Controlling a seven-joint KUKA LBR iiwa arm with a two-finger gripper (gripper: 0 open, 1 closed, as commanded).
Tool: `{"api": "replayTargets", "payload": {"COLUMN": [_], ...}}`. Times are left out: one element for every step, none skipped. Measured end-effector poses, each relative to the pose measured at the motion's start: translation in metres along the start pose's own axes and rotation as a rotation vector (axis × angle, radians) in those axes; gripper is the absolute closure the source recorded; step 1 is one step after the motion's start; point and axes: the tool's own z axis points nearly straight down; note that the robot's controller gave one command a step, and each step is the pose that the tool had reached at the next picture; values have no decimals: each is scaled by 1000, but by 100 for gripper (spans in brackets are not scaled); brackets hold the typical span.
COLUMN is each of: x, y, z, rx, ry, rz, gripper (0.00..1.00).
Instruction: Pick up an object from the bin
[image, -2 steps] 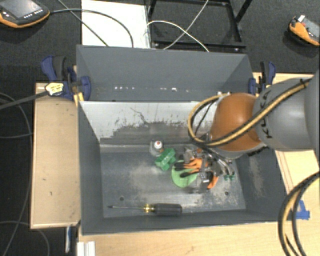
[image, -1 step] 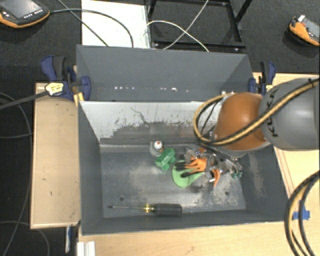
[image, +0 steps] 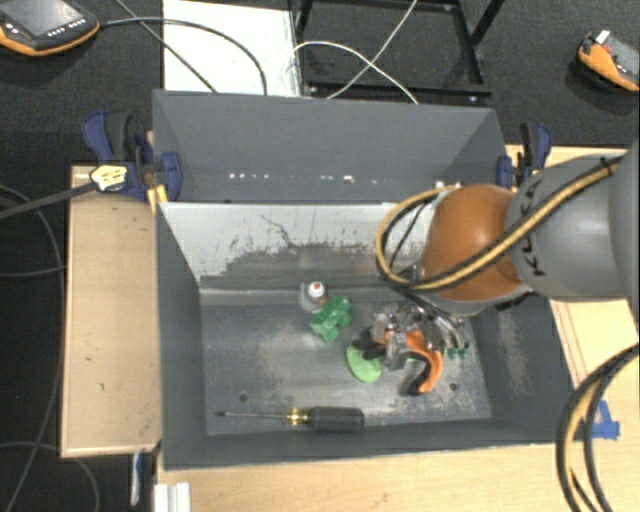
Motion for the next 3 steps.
{"api": "replayTargets", "payload": {"x": [0, 0, 2], "y": [0, 0, 0], "z": [0, -2, -11], "rx": [0, 0, -1], "ry": [0, -1, 4], "rz": [0, 1, 1], "gripper": [100, 100, 100]}}
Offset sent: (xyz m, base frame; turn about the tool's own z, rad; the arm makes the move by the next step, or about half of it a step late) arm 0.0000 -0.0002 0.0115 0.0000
